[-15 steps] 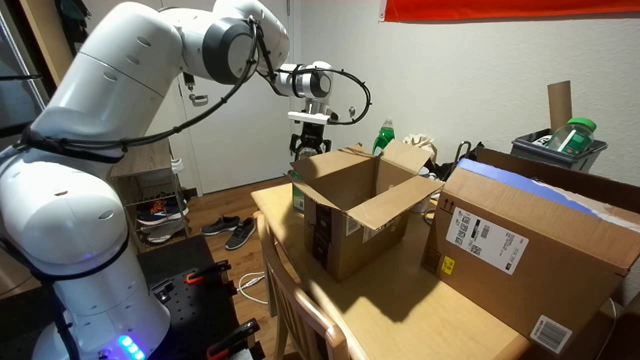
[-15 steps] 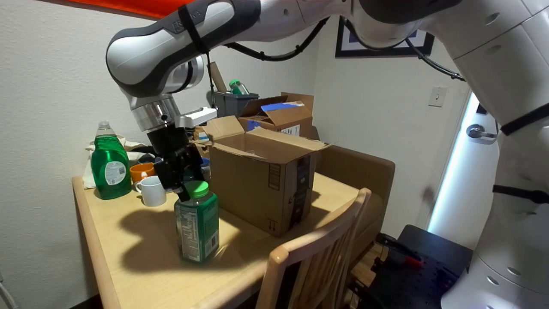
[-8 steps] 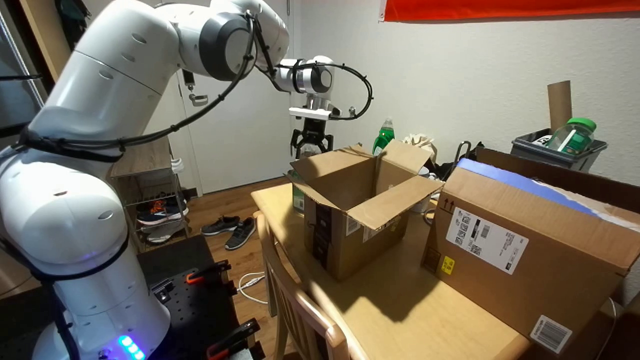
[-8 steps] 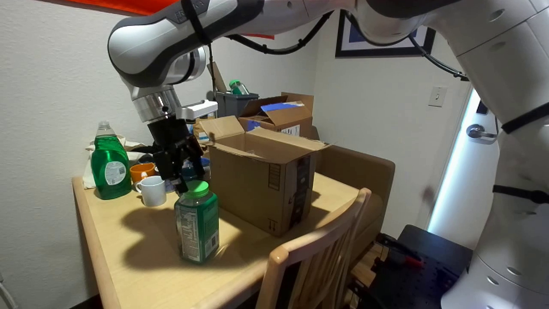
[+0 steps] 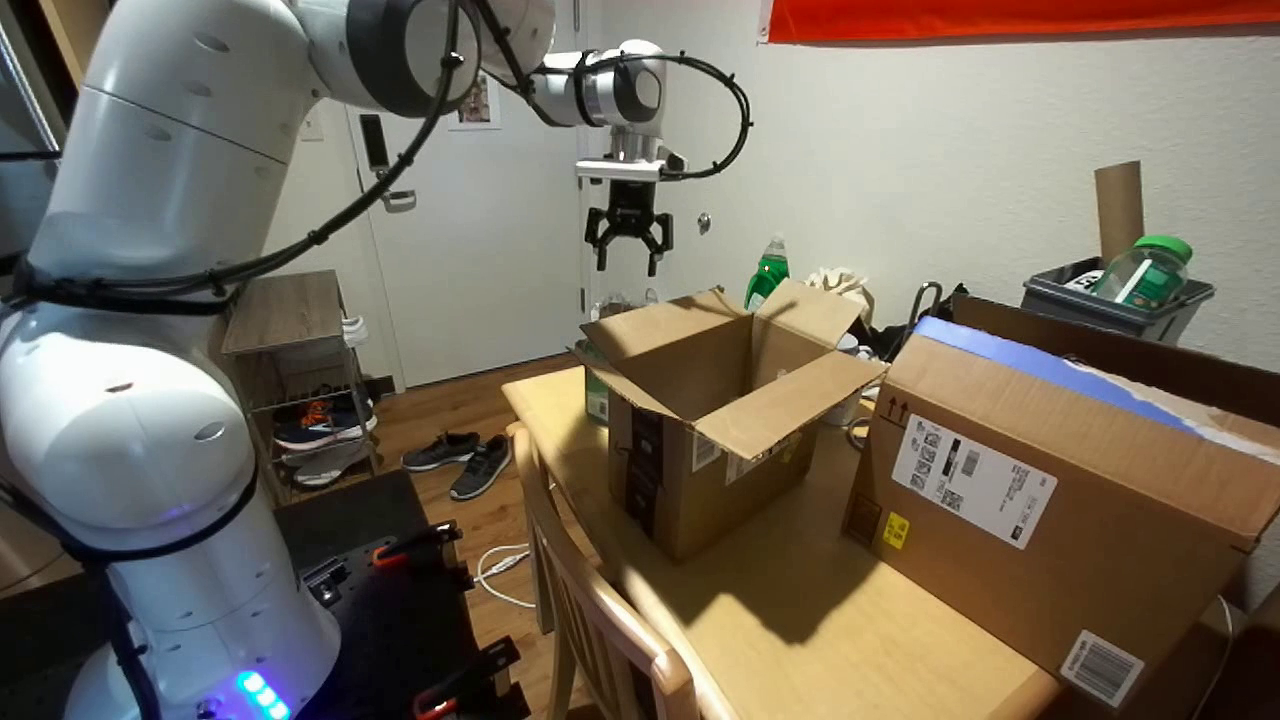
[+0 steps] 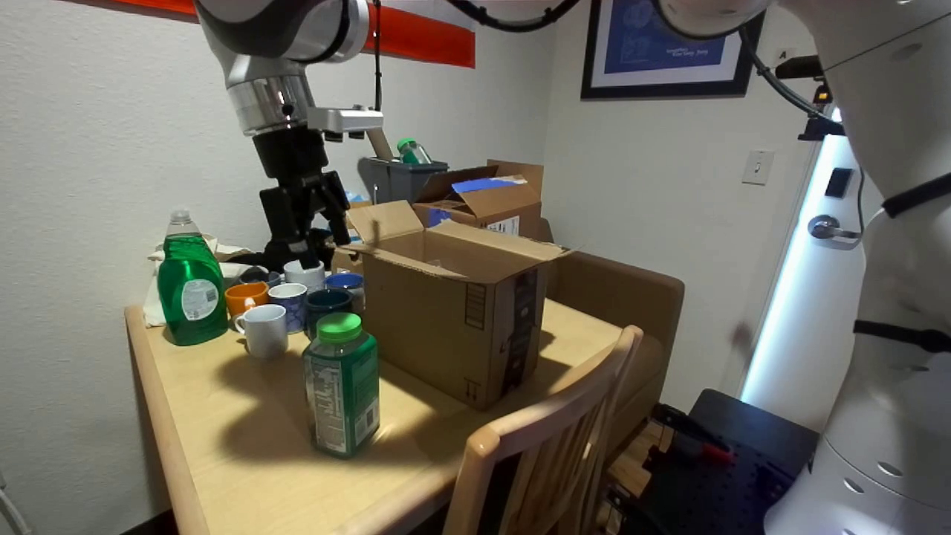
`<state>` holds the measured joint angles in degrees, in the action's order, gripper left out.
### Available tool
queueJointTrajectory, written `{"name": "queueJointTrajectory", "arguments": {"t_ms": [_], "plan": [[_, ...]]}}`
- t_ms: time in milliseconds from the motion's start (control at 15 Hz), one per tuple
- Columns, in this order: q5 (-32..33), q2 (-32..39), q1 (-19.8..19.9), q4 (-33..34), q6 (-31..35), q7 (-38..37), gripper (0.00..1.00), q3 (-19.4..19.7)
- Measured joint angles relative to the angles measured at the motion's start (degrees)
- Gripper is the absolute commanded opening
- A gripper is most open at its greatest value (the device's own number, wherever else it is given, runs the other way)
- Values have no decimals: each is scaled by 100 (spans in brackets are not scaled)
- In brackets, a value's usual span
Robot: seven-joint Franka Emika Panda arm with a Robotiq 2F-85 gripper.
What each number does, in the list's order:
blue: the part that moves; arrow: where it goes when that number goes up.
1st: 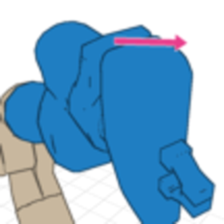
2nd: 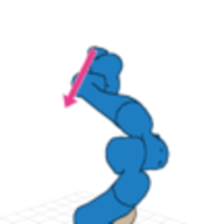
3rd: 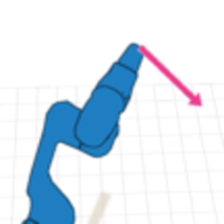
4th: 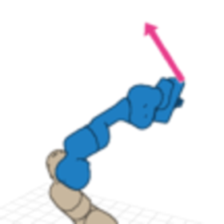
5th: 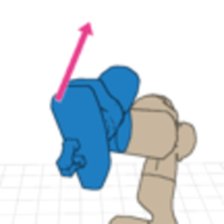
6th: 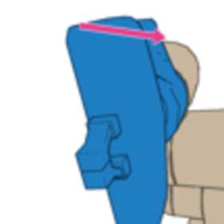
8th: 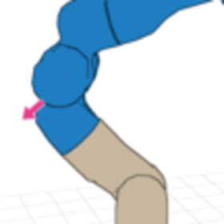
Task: Remove the green bottle from the box.
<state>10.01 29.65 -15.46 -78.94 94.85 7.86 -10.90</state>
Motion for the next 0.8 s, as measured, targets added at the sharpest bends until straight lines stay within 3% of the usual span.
{"name": "queueJointTrajectory", "arguments": {"t_ms": [400,800], "plan": [[-8,-721,46,-294,-57,15,100,-1],[-8,-1677,349,-1252,229,15,100,36]]}}
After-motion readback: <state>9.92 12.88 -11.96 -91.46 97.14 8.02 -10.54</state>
